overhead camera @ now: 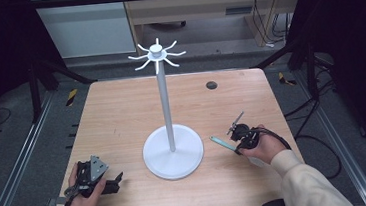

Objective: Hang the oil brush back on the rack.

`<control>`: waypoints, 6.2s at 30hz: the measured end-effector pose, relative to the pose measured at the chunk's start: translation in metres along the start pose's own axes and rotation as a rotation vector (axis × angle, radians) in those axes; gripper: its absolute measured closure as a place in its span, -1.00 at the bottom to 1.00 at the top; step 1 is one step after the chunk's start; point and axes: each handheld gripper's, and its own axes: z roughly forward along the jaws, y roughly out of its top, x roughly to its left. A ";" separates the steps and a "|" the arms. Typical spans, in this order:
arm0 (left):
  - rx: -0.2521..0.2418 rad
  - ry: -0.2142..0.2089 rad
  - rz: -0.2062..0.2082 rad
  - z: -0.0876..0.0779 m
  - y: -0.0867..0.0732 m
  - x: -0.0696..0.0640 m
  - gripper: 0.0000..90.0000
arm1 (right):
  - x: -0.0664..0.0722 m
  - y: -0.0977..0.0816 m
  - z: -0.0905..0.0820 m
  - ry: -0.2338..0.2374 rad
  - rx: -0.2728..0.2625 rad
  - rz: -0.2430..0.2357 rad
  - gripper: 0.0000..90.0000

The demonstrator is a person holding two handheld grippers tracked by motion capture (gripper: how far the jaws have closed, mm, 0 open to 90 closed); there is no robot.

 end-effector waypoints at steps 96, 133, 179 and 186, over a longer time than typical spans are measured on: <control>0.014 0.179 -0.144 -0.002 -0.011 0.033 -0.93 | 0.034 0.033 -0.154 -0.048 -1.015 0.161 0.83; 0.034 0.139 -0.180 0.006 -0.010 0.029 -0.85 | 0.053 0.026 -0.190 -0.032 -1.117 0.097 0.83; 0.006 0.070 -0.184 0.001 -0.010 0.031 -0.94 | 0.079 0.031 -0.207 0.018 -1.158 0.003 0.83; 0.010 0.071 -0.186 0.001 -0.011 0.032 -0.93 | 0.089 0.033 -0.213 0.021 -1.164 -0.039 0.83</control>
